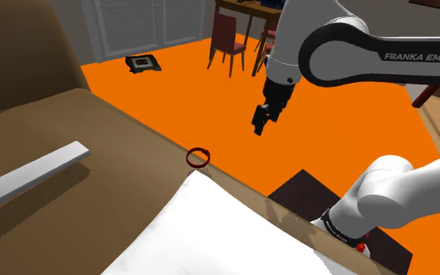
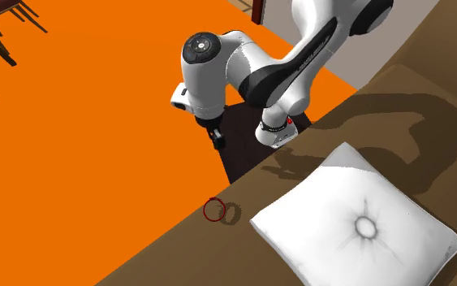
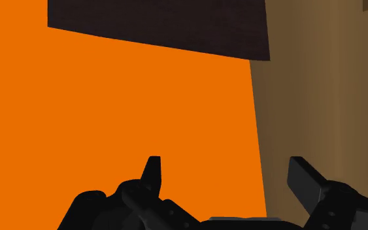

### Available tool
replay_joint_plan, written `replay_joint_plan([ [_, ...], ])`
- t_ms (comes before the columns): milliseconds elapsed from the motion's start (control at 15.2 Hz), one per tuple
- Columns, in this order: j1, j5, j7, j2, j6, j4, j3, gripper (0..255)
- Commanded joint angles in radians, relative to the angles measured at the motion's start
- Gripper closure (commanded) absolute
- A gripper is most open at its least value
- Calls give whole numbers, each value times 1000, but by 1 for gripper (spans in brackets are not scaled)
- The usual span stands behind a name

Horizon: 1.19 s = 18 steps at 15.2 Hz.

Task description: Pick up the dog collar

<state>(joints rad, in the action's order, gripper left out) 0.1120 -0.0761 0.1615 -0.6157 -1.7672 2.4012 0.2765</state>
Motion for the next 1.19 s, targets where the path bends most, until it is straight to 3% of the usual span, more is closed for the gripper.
replay_joint_plan([
  [0, 9, -8, 45, 48, -46, -24, 46, 0],
  [396, 17, 14, 179, 196, -168, -106, 176, 0],
  [792, 7, 116, 342, 379, -260, -229, 309, 0],
  [1122, 7, 134, 366, 405, -316, -196, 321, 0],
])
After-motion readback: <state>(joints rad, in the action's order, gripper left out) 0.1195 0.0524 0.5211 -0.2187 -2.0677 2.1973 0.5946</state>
